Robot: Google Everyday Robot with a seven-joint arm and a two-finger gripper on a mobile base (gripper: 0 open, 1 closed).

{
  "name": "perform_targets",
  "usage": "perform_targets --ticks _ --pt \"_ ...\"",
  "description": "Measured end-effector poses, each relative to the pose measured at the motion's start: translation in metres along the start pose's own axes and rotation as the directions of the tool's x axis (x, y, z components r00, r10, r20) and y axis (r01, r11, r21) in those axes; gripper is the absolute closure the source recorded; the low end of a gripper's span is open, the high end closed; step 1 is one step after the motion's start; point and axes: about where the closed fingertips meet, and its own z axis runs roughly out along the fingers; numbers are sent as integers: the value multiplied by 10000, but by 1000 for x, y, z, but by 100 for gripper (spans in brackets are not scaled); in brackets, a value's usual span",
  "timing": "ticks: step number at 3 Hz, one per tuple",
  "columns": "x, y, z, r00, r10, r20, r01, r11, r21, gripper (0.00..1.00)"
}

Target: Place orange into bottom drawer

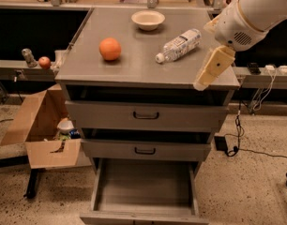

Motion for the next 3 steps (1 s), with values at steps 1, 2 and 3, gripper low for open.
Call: perform_targets --ticks 1,2,3 --pt "-1 -21 17 9994 44 352 -53 9997 254 0" --pt "-7 -57 43 9928 560 1063 -625 9963 588 0" --pt "-20 -89 69 9708 1082 2143 -1235 9906 594 0"
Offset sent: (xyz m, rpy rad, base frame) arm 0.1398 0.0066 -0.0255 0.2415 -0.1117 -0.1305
